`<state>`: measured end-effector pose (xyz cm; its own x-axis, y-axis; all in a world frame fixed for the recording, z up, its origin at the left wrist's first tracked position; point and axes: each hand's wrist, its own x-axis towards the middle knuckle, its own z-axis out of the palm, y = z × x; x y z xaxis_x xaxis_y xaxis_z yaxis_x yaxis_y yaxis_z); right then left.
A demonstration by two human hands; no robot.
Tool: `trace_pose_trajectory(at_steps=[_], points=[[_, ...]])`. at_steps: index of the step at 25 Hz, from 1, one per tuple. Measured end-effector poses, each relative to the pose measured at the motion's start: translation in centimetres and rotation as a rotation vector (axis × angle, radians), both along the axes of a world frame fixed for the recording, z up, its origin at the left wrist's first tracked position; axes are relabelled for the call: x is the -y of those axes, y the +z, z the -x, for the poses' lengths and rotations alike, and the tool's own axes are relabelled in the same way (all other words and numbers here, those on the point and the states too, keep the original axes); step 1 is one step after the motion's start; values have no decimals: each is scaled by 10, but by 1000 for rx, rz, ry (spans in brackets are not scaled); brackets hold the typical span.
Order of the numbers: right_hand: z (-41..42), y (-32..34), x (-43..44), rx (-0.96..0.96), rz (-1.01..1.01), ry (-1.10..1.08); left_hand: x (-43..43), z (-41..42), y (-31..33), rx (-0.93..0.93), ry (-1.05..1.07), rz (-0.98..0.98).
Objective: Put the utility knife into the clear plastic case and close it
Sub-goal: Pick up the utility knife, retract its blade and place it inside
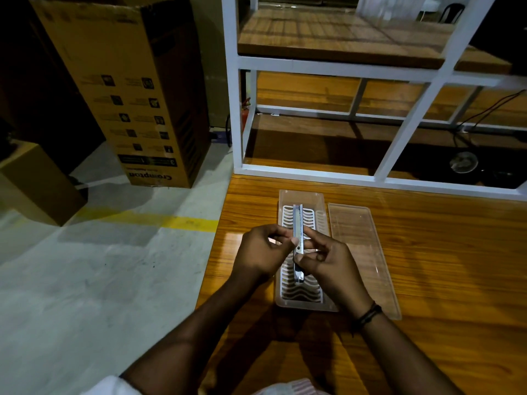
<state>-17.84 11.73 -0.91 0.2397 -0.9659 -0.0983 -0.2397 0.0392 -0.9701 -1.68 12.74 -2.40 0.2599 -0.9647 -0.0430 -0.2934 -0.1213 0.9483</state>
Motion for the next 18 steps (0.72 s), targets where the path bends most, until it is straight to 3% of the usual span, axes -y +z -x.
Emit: trace_pose_trajectory(at_steps=[4,8,18], points=[[-3,9,8,-273,123,-18,-1,-5,-8,165,88,12],[-12,16,9,-473,193,41,-5,-6,-14,170,83,-47],[-37,-14,28,-674,216,66,-4,-6,-10,97,82,-137]])
